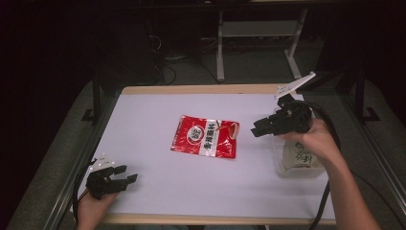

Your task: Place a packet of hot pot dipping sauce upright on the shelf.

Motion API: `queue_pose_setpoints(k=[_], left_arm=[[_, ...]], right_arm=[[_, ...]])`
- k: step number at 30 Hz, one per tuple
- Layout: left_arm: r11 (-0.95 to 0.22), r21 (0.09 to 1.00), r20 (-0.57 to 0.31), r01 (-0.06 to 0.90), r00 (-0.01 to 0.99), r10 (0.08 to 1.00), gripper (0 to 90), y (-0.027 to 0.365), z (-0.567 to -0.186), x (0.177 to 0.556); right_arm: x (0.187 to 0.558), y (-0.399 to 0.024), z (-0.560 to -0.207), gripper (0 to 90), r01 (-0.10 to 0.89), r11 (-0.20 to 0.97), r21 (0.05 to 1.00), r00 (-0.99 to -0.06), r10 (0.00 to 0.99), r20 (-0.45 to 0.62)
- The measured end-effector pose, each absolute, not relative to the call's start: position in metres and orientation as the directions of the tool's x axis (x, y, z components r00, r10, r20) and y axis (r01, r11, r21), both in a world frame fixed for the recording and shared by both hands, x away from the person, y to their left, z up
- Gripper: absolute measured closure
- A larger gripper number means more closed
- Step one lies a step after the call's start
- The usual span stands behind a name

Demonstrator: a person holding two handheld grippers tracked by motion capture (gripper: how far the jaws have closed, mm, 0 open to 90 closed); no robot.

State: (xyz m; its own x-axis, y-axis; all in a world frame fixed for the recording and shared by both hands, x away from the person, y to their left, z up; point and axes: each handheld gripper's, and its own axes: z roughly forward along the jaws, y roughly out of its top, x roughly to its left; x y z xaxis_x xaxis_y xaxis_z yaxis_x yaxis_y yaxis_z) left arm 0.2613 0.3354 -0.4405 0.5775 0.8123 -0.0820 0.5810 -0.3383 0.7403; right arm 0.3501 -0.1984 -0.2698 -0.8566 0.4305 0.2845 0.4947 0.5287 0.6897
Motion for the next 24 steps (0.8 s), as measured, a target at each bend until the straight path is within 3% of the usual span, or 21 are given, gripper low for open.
queue_pose_setpoints(k=[24], left_arm=[[-0.349, 0.742, -0.076, 0.572, 0.59, 0.804, 38.9, 0.337, -0.438, 0.261]], right_arm=[[0.381, -0.115, -0.303, 55.5, 0.45, 0.624, 0.639, -0.887, 0.395, 0.239]])
